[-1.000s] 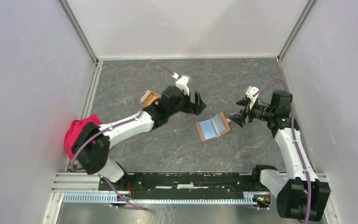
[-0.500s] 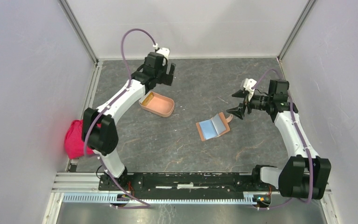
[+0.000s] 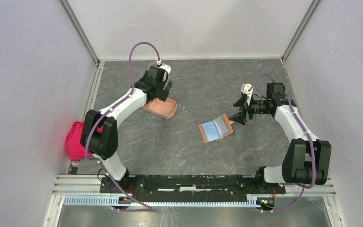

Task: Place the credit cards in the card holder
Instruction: Pick up the credit card from the storage box.

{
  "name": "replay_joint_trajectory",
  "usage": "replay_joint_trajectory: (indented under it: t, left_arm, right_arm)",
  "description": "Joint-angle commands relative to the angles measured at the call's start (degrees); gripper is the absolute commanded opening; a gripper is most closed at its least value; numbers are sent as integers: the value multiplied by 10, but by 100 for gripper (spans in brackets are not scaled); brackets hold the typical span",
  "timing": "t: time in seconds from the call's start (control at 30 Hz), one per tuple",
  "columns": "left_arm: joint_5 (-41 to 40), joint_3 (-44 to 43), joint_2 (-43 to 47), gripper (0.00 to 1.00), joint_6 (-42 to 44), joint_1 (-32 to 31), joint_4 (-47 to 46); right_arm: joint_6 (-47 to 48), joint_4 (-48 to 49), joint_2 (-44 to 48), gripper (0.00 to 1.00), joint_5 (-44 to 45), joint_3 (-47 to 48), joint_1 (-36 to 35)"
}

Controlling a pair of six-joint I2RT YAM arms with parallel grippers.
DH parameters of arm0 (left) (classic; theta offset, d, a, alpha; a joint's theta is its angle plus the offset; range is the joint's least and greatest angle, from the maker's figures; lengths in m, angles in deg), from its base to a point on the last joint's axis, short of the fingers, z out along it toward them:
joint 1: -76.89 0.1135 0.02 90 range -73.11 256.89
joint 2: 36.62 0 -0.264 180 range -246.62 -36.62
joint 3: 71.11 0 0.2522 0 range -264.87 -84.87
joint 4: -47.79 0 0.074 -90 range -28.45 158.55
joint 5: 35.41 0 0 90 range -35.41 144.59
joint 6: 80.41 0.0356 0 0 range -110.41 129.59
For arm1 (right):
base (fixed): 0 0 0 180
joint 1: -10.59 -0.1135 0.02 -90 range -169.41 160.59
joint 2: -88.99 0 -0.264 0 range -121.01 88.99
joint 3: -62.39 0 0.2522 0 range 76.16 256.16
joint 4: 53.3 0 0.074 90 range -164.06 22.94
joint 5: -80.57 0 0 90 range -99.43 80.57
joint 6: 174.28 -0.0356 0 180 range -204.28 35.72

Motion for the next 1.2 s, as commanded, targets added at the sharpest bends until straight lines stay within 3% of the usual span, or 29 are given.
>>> replay_joint_trajectory:
  t: [0.0,0.1,0.6,1.17]
  left_arm:
    - [17,35,25,97,34,42,-57]
    - [46,67,24,96,37,57,-83]
    - [39,80,-21,79,59,68,-92]
    - [-4,72,-54,73,59,69,-98]
  right_arm:
    - [4,12,-11,82,5,9,0]
    - [-3,23,-14,82,12,2,0]
    - [-11,39,-25,82,12,-12,-1]
    - [-11,39,-28,82,9,-13,-1]
